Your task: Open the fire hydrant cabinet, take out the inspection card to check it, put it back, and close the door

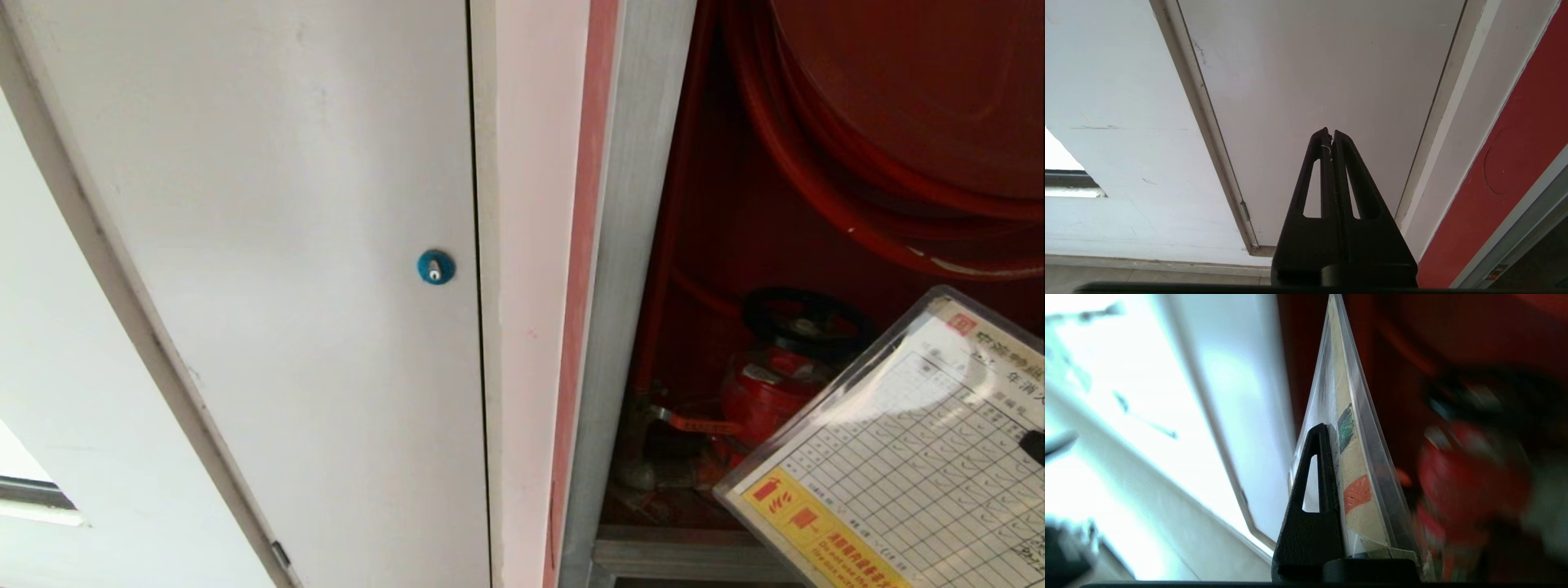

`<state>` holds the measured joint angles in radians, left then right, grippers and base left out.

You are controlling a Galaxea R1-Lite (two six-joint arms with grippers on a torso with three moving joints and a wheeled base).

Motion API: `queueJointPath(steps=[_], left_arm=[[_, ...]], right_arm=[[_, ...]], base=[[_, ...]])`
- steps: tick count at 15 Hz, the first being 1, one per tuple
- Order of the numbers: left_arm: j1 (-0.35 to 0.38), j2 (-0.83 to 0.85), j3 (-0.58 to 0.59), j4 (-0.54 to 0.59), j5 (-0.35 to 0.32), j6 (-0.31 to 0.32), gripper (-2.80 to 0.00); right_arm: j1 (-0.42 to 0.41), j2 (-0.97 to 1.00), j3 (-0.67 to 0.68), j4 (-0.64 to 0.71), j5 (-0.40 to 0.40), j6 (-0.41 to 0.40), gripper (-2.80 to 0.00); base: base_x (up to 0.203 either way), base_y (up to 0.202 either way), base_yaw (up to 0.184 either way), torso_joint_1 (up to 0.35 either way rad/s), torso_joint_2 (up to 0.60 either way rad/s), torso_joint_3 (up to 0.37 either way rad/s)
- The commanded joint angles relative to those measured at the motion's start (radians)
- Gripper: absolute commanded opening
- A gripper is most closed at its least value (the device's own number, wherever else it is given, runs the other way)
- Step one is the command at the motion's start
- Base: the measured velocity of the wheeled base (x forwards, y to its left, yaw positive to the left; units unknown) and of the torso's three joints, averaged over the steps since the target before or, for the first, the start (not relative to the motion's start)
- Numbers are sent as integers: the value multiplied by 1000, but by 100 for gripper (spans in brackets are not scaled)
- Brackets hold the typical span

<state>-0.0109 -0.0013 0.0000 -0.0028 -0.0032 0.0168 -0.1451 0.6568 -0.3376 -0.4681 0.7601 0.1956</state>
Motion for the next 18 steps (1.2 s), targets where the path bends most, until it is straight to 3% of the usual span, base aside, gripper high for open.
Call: queueJointPath(steps=[1,5,7,9,13,18], left_arm=[[0,1,-2,0,0,0,-280],[0,1,-1,0,0,0,-280],[0,1,-2,1,0,2,-280],[0,1,-2,1,0,2,-280],[0,1,-2,3,0,2,-280],[0,1,-2,3,-1,2,-280]], right_arm=[[1,35,-34,-3,95,-67,-280],[63,223,-182,-5,269,-240,-280],[212,311,-297,-4,280,-272,-280],[364,427,-435,-1,223,-283,-280],[649,589,-557,0,-88,-291,-280],[675,634,-637,87,-137,-312,-280]], base=[[0,0,0,0,0,0],[0,0,0,0,0,0],[0,0,0,0,0,0],[0,0,0,0,0,0],[0,0,0,0,0,0],[0,0,0,0,0,0]])
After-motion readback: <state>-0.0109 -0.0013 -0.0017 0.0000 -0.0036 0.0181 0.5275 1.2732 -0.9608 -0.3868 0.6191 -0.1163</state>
